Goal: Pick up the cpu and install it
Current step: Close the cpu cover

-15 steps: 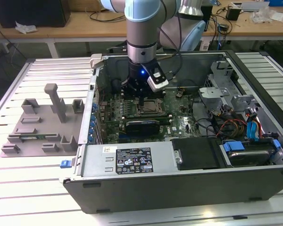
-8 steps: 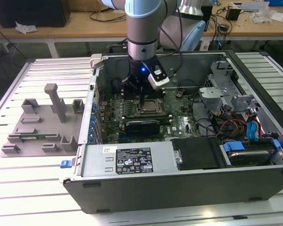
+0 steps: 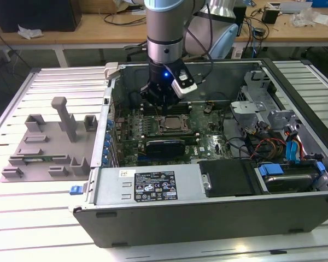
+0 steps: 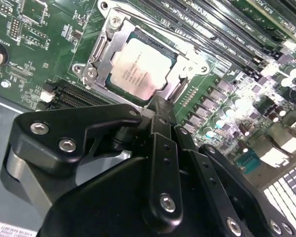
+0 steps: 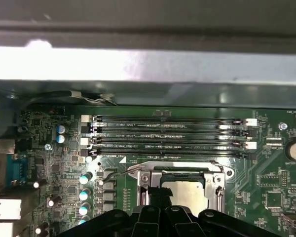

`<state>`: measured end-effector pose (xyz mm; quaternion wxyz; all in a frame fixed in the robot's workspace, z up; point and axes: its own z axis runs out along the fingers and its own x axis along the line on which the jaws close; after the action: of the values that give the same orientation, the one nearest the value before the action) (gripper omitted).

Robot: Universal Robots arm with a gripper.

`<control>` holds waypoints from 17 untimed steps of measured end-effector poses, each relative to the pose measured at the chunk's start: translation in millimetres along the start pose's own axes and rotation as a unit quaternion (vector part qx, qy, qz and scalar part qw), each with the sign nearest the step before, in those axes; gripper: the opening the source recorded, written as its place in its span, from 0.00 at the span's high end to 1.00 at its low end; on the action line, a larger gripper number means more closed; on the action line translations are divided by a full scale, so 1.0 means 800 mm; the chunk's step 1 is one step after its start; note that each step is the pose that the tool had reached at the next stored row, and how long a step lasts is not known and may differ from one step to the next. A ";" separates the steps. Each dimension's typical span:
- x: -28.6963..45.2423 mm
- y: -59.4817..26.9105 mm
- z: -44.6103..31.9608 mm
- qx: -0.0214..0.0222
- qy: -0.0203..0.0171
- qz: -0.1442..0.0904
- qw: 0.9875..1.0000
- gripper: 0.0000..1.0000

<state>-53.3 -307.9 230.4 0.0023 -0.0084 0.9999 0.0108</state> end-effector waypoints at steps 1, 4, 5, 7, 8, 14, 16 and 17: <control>0.0000 0.000 -0.0022 0.000 0.000 0.000 1.000 0.89; 0.0000 0.000 -0.0093 0.000 0.000 0.000 1.000 0.89; -0.0001 0.000 -0.0114 0.000 0.000 0.000 1.000 0.89; -0.0001 0.000 -0.0138 0.000 0.000 0.000 1.000 0.89; -0.0001 0.000 -0.0137 0.001 0.000 0.000 1.000 0.89; -0.0086 0.000 -0.0137 0.002 0.000 0.000 1.000 0.89; -0.0227 -0.002 -0.0138 0.002 0.000 0.000 1.000 0.89; -0.0280 -0.002 -0.0137 0.002 0.001 0.000 1.000 0.89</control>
<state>-30.9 -309.3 241.4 0.0016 -0.0084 0.9999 0.0084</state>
